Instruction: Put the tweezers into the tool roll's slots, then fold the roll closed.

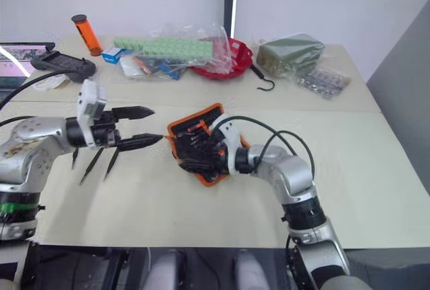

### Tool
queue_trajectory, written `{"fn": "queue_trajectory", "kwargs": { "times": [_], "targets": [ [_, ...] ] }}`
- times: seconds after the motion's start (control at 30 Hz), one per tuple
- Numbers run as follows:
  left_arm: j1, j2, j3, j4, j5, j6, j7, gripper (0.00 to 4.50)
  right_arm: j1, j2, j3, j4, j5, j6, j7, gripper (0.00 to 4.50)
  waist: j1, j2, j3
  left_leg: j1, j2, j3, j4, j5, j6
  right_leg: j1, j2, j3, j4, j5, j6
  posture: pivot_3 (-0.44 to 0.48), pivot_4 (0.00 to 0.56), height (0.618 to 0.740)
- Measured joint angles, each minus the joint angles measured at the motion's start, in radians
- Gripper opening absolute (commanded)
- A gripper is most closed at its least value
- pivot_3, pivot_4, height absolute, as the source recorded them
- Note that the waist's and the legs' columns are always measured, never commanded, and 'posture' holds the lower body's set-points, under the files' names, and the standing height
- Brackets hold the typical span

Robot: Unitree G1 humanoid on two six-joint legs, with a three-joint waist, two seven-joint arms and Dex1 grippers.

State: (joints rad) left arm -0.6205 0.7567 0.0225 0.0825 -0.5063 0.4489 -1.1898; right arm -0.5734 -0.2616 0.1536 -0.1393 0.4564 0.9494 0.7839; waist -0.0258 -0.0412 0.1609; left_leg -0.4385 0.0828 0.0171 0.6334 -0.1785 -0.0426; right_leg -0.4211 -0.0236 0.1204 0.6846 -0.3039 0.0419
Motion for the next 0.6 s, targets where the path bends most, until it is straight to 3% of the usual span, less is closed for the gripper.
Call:
{"fn": "queue_trajectory", "kwargs": {
  "times": [0.13,0.37,0.47,0.6],
  "targets": [
    [-0.091,-0.009,-0.088,0.148,0.085,-0.107,-0.122,1.72,0.043,-0.008,-0.02,-0.091,0.034,0.035,-0.039,4.5,-0.002,0.0,0.0,0.0,0.0,-0.002,0.0,0.0,0.0,0.0,0.001,-0.001,0.001,0.0,0.0,0.0,0.15,0.738],
    [-0.264,0.002,-0.229,0.469,0.284,-0.488,-0.375,1.72,0.085,-0.009,0.028,-0.181,0.035,0.068,-0.116,4.5,0.004,0.0,0.0,-0.002,0.0,-0.002,0.001,0.0,0.0,0.0,0.001,-0.001,0.0,0.0,0.0,0.0,0.15,0.738],
    [-0.34,0.001,-0.295,0.613,0.375,-0.701,-0.414,1.72,0.087,-0.007,0.047,-0.188,0.034,0.081,-0.146,4.5,0.009,0.0,0.0,-0.002,0.0,-0.002,0.002,0.0,0.0,0.001,0.001,-0.001,0.0,0.0,0.0,0.0,0.15,0.738],
    [-0.412,-0.058,-0.339,0.79,0.448,-0.866,-0.419,1.72,0.089,-0.01,0.074,-0.19,0.012,0.08,-0.183,4.5,0.014,0.0,0.0,-0.006,0.0,-0.005,0.005,0.0,0.0,0.0,0.001,-0.002,0.0,0.0,0.0,0.0,0.15,0.738]
  ]
}}
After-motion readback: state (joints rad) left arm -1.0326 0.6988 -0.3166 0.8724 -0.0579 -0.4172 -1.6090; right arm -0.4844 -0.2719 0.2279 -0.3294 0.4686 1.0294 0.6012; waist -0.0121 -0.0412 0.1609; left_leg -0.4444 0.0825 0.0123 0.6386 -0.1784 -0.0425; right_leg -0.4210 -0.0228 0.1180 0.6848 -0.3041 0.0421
